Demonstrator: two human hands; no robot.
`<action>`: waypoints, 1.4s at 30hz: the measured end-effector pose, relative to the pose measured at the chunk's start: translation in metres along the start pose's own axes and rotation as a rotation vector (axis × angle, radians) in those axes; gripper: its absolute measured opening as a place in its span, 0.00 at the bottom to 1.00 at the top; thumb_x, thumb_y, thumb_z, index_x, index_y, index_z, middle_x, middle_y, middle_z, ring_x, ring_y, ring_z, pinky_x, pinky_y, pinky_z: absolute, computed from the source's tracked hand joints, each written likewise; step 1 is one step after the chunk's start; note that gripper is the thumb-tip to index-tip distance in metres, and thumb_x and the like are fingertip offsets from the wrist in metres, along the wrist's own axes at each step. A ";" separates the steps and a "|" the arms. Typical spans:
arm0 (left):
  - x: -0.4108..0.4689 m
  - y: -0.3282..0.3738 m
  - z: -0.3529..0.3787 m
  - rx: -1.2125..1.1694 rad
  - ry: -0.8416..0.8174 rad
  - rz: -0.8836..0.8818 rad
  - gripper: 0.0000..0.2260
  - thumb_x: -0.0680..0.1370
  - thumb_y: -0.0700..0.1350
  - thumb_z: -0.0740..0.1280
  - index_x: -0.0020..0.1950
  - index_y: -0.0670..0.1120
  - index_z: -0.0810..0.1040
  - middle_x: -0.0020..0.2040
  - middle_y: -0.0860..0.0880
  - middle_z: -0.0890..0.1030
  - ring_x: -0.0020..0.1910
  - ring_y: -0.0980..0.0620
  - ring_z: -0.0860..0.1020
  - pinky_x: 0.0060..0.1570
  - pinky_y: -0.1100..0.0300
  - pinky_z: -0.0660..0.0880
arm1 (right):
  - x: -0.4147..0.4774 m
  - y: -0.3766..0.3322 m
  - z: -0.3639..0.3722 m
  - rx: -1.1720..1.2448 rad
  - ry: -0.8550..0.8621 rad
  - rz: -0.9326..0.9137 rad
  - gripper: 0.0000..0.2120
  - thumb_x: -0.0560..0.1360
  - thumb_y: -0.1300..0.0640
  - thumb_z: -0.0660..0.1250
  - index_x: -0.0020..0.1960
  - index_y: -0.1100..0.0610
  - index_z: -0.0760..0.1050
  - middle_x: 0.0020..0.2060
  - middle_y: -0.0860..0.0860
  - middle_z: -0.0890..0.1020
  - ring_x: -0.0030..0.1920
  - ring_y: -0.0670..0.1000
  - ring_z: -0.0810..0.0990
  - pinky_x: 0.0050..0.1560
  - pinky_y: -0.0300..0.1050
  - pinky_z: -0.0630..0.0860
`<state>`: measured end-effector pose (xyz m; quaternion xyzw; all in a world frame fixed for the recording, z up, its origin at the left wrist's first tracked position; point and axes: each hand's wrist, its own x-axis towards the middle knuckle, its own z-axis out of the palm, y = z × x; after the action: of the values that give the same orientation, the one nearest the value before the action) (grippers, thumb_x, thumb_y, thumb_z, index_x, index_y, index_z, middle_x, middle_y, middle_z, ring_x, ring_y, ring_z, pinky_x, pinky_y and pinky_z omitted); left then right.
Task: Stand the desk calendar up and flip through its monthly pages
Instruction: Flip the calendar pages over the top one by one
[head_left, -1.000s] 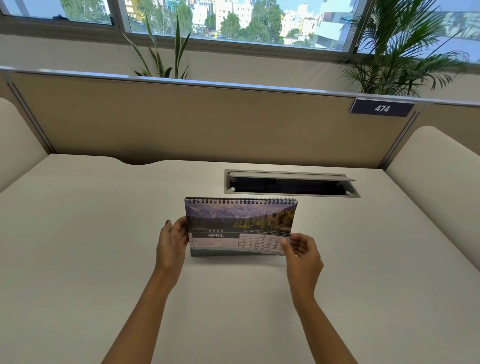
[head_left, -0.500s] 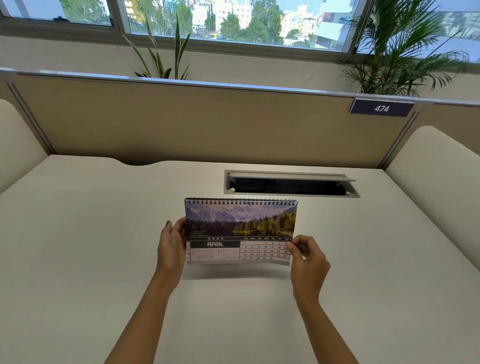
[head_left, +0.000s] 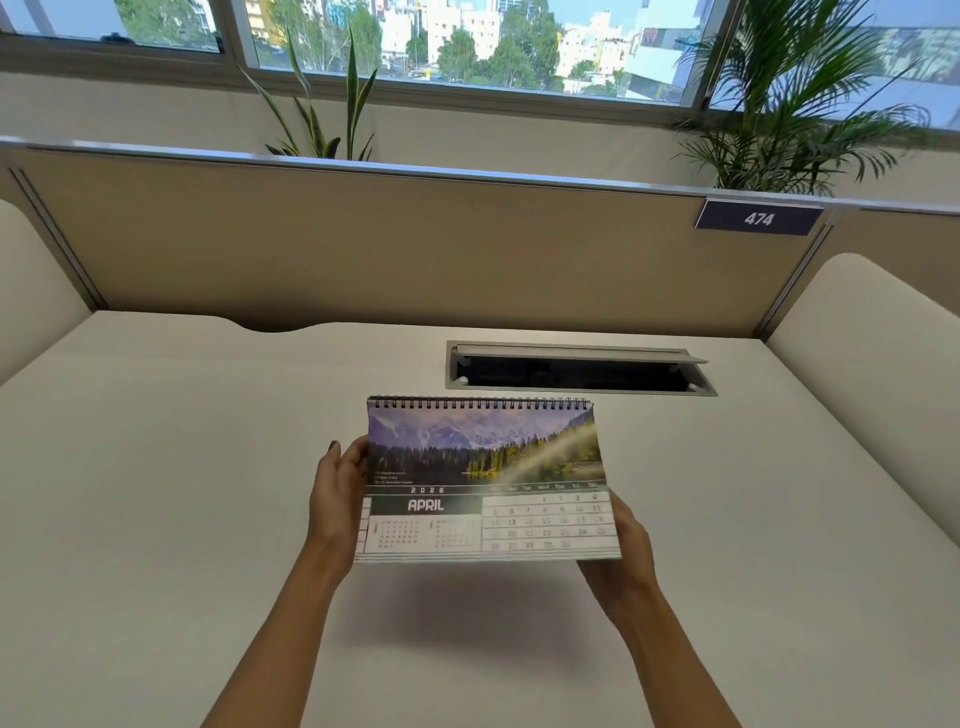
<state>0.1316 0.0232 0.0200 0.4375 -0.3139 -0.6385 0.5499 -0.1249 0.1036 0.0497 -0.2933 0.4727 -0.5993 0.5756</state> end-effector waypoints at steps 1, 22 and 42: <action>0.001 -0.001 -0.001 0.002 0.005 0.011 0.21 0.82 0.54 0.49 0.49 0.51 0.81 0.41 0.48 0.86 0.36 0.50 0.84 0.35 0.60 0.79 | 0.000 -0.001 0.001 -0.025 -0.009 -0.037 0.22 0.78 0.61 0.53 0.40 0.52 0.84 0.37 0.51 0.87 0.39 0.51 0.85 0.40 0.45 0.81; 0.001 0.003 0.000 0.035 -0.041 0.051 0.23 0.83 0.54 0.43 0.64 0.47 0.73 0.61 0.47 0.79 0.61 0.48 0.75 0.60 0.54 0.69 | 0.044 -0.035 0.055 -1.179 0.116 -0.896 0.12 0.78 0.53 0.61 0.59 0.53 0.76 0.59 0.49 0.80 0.67 0.49 0.69 0.76 0.54 0.46; 0.002 0.000 0.001 0.027 -0.025 0.062 0.22 0.83 0.54 0.43 0.65 0.48 0.72 0.62 0.47 0.79 0.61 0.50 0.75 0.62 0.55 0.68 | 0.031 0.005 0.044 -0.759 0.623 -0.541 0.23 0.74 0.62 0.68 0.67 0.55 0.67 0.67 0.56 0.68 0.65 0.54 0.71 0.66 0.64 0.68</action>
<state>0.1303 0.0211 0.0195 0.4270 -0.3425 -0.6224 0.5594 -0.0889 0.0638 0.0562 -0.3999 0.7107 -0.5720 0.0887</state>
